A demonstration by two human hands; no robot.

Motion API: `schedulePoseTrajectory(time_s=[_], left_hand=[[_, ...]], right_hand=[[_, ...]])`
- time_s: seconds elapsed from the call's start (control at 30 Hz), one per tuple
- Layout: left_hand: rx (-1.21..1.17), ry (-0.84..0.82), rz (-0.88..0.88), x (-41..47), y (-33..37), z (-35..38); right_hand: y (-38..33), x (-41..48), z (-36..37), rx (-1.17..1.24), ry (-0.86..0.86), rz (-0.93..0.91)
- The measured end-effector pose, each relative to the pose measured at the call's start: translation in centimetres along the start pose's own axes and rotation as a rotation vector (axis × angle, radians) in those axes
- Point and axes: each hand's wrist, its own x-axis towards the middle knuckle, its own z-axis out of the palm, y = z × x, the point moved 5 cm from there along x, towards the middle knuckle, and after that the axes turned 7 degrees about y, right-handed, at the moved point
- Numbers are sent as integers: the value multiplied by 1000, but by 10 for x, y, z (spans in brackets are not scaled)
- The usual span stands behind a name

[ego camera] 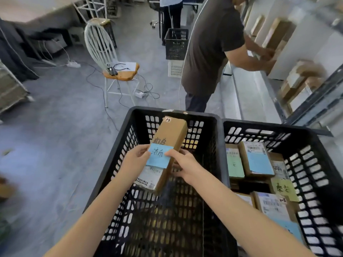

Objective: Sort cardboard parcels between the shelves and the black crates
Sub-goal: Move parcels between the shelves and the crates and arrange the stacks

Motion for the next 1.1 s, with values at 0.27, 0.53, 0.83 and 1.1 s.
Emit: schedulePoseTrajectory(time_s=[0.27, 0.53, 0.83, 1.1], left_hand=[[74, 1, -122, 54, -47, 11], [147, 68, -266, 65, -73, 24], [85, 67, -266, 59, -88, 31], [207, 85, -231, 52, -83, 25]], right_hand=[[32, 59, 24, -93, 75, 71], [61, 83, 38, -174, 44, 67], [73, 98, 38, -234, 42, 63], [86, 101, 56, -261, 30, 55]])
